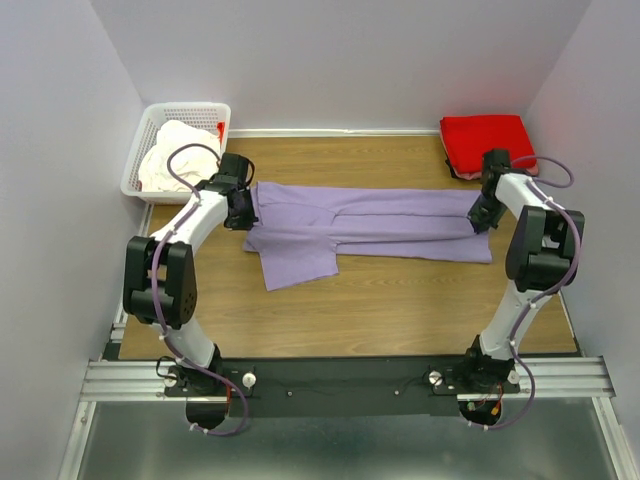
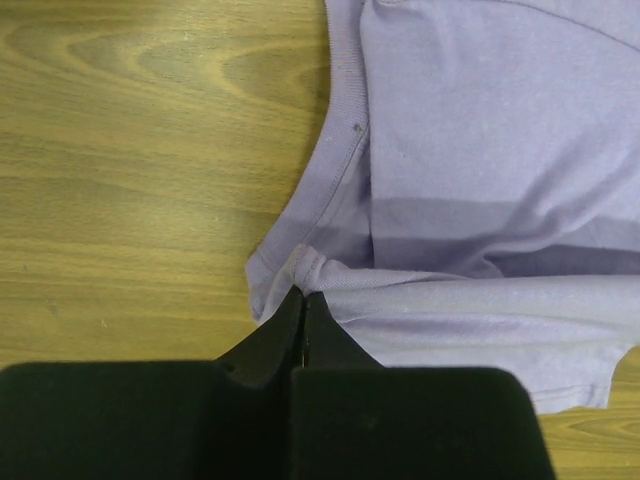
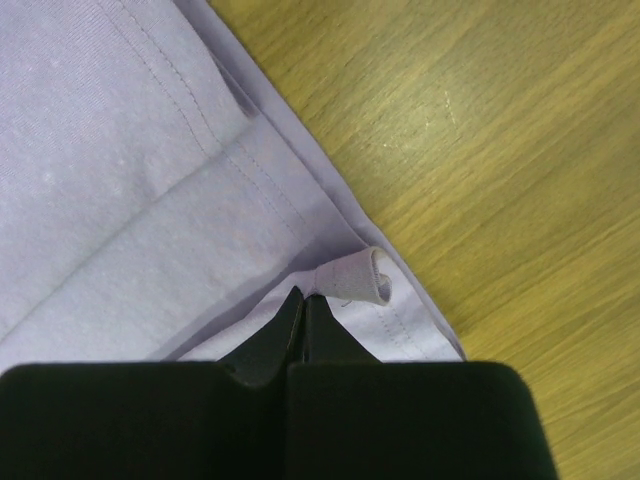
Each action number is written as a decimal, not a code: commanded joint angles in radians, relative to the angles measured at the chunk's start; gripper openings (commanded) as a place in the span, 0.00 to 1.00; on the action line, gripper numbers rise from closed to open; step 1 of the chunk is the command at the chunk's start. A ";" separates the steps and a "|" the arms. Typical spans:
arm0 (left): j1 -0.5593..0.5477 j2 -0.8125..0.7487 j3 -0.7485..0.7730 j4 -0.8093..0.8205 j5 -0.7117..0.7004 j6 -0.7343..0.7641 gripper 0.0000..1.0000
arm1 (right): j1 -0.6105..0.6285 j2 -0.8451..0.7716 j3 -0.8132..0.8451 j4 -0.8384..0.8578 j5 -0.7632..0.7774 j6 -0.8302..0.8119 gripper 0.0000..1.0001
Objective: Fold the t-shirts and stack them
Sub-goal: Fold the tshirt
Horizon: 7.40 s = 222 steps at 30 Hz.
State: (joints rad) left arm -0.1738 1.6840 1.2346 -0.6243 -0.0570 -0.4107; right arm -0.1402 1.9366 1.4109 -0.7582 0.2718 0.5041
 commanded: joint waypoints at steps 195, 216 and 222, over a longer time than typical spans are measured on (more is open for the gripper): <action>-0.058 -0.414 -0.423 0.311 0.115 -0.169 0.44 | 0.285 -0.489 -0.499 0.674 -0.508 0.030 0.64; -0.141 -0.115 -0.317 0.460 0.094 -0.140 0.56 | 0.573 0.199 -0.076 0.904 -0.810 0.028 0.53; -0.144 -0.070 -0.296 0.463 0.098 -0.149 0.55 | 0.584 0.232 -0.073 0.922 -0.845 0.042 0.50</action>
State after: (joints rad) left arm -0.3099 1.5806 0.9054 -0.1783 0.0605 -0.5652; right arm 0.4320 2.1330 1.3193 0.1349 -0.5213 0.5343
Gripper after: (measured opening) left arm 0.554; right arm 0.508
